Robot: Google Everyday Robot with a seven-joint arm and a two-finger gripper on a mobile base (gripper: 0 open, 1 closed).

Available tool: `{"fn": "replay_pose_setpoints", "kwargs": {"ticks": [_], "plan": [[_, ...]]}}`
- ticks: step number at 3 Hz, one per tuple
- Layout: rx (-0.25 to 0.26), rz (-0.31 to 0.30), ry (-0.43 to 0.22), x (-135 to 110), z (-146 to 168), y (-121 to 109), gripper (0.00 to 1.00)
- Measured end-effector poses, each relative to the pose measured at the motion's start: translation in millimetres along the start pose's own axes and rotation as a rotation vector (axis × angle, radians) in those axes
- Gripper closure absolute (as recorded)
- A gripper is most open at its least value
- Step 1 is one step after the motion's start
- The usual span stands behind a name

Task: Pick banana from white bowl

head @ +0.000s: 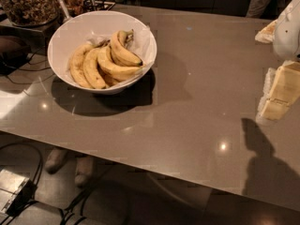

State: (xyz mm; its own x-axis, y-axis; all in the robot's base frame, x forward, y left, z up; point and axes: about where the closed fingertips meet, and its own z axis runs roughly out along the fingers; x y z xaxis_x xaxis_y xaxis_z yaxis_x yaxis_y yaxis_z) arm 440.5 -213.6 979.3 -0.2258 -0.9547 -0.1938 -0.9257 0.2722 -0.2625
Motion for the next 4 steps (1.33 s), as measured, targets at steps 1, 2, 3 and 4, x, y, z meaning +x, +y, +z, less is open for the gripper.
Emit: {"fn": "replay_pose_setpoints", "kwargs": {"ticks": [1,2,3,4], "plan": [[-0.005,0.021,0.046,-11,5,-12,0.0],[-0.049,-0.011,0.056,-33,17,-23,0.0],[-0.052,-0.016,0.054,-36,18,-24,0.0],[-0.023,-0.015,0.023,-49,22,-29,0.0]]}}
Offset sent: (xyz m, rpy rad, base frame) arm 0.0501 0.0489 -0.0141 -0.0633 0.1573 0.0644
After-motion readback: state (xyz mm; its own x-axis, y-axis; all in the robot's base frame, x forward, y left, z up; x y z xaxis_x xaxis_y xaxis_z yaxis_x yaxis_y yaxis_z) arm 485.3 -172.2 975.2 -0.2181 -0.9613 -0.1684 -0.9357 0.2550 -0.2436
